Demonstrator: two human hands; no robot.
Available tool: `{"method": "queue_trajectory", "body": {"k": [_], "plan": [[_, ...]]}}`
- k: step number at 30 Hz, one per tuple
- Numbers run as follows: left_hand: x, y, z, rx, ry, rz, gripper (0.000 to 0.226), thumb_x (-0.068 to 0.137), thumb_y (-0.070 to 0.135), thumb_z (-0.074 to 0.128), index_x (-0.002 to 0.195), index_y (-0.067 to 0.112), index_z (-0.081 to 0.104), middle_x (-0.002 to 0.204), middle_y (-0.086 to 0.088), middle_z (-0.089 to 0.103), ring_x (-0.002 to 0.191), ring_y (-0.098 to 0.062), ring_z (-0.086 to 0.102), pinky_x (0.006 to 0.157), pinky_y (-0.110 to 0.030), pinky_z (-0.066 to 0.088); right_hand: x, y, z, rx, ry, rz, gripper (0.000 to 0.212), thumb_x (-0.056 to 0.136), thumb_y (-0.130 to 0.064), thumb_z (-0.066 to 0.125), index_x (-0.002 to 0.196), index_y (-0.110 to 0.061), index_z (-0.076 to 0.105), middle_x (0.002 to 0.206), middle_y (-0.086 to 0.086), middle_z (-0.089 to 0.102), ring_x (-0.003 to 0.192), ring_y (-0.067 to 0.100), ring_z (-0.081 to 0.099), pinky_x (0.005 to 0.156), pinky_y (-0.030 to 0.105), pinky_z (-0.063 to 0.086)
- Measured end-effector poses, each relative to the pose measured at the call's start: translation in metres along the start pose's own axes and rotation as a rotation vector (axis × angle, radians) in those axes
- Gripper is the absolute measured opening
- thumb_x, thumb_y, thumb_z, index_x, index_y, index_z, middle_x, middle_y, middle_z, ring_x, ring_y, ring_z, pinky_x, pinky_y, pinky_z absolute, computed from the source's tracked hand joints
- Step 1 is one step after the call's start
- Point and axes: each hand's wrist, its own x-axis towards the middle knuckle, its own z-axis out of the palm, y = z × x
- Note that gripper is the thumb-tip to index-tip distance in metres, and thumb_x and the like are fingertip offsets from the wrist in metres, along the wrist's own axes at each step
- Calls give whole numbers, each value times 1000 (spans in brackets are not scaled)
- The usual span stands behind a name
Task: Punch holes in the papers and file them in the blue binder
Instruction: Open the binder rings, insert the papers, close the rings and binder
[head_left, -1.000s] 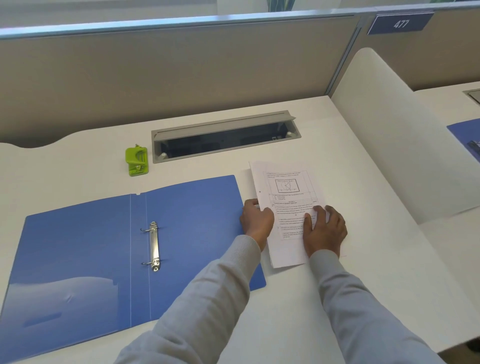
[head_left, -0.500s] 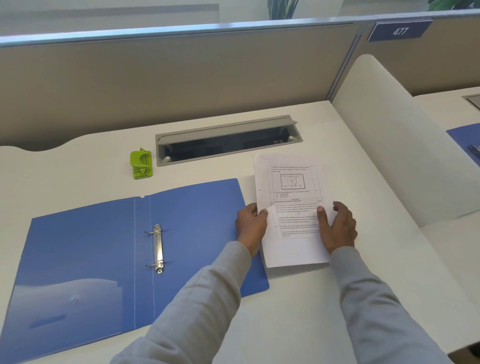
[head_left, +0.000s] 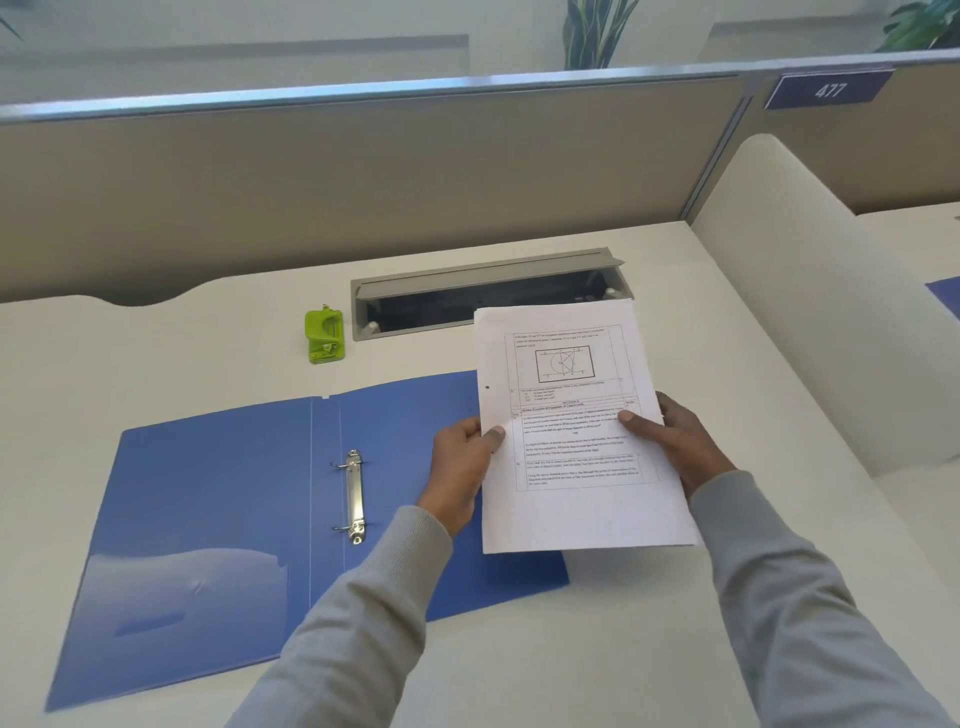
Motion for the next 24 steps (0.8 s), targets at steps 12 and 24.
{"method": "queue_trajectory", "body": {"k": [12, 24], "plan": [[-21, -15, -79, -10, 128, -26, 16, 101, 16, 59, 114, 15, 68, 110, -3, 78, 103, -25, 74, 97, -50, 57, -10, 35, 82, -46, -135, 64, 33, 87, 2, 71, 120, -1, 68, 114, 17, 75, 104, 37, 73, 92, 50, 58], [-33, -23, -130, -48, 209, -13, 22, 101, 11, 56, 119, 18, 68, 112, -2, 78, 107, -26, 73, 101, -52, 54, -23, 56, 134, -121, -169, 97, 31, 85, -7, 77, 116, -7, 72, 108, 9, 78, 99, 31, 76, 93, 53, 58]]}}
